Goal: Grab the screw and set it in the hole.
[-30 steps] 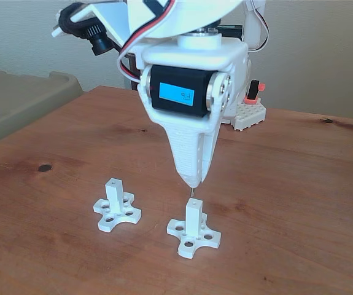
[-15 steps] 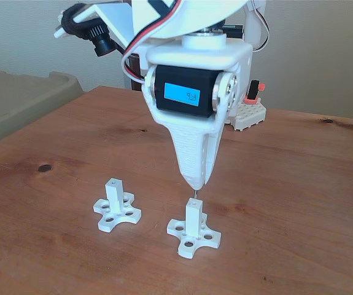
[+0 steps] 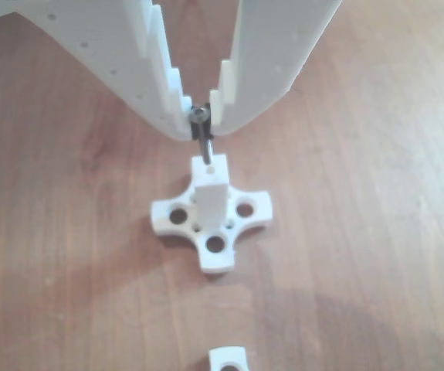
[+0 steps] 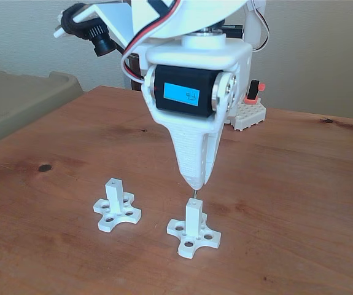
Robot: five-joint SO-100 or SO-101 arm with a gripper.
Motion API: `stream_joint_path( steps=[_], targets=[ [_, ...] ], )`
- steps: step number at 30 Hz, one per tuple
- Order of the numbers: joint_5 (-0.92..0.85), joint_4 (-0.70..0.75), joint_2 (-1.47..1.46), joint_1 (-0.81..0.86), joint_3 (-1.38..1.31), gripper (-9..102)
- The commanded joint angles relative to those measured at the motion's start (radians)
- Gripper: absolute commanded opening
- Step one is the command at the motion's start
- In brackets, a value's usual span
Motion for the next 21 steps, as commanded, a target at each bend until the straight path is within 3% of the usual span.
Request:
stream_joint_path(
  steps=[1, 21],
  targets=[
    [0.005, -0.020, 0.044, -0.003, -0.017, -4],
    [0.003, -0.023, 0.026, 0.000, -0.020, -4]
  ],
)
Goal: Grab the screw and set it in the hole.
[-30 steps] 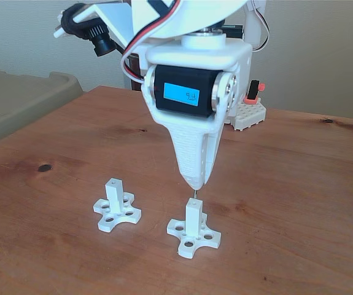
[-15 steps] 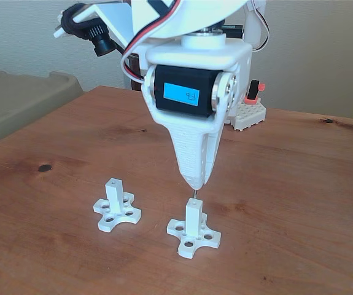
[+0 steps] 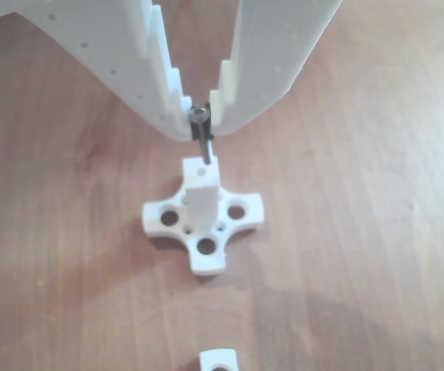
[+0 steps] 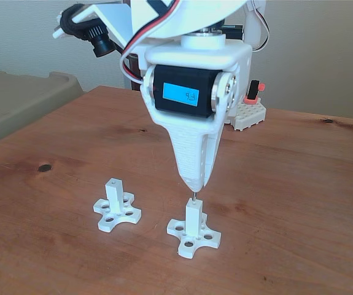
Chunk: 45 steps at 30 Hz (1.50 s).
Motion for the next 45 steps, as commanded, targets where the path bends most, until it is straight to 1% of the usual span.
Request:
stream_joint_path(
  steps=[1, 45],
  targets=[
    [0.003, -0.008, 0.026, 0.000, -0.017, -4],
    [0.002, -0.017, 0.012, 0.003, 0.000, -4]
  ],
)
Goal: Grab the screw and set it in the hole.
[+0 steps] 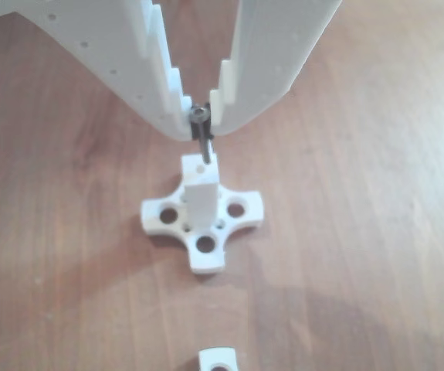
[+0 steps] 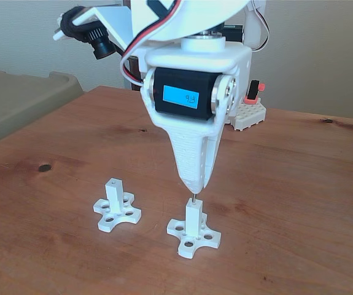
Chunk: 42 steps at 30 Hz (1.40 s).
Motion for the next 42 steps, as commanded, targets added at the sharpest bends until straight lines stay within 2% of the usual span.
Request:
stream_joint_path(
  steps=[1, 42],
  targets=[
    [0.002, -0.003, 0.020, 0.003, -0.009, -4],
    [0.000, -0.017, 0.005, 0.005, -0.003, -4]
  ],
)
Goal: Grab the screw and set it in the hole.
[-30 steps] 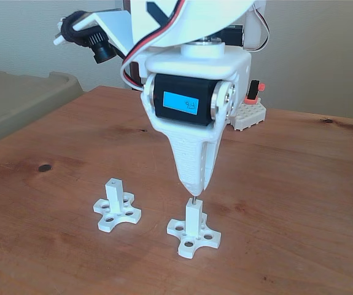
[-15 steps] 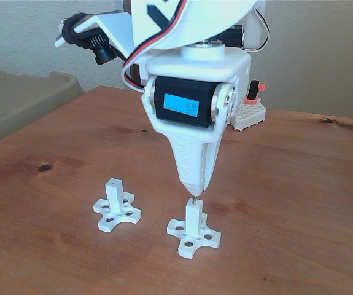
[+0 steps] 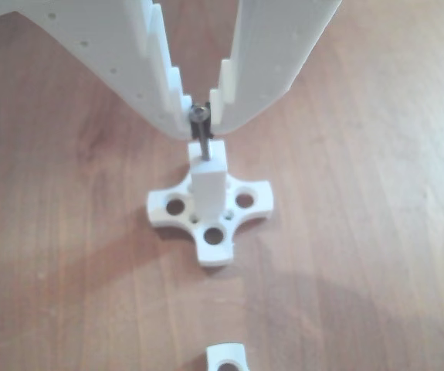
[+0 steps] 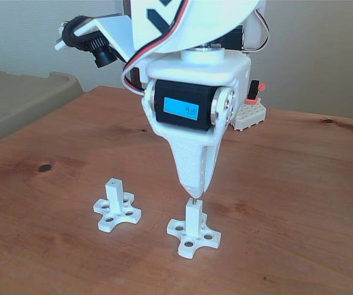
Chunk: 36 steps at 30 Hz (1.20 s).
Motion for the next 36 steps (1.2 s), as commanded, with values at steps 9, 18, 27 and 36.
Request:
stream_joint_path(
  steps=[9, 18, 27, 36],
  targets=[
    [0.006, -0.008, 0.021, 0.006, -0.017, -3],
    [0.011, -0.002, 0.021, 0.006, -0.017, 0],
    [0.015, 0.000, 0.020, 0.006, -0.017, 3],
    [0.017, 0.002, 0.020, 0.006, -0.018, 3]
  ],
)
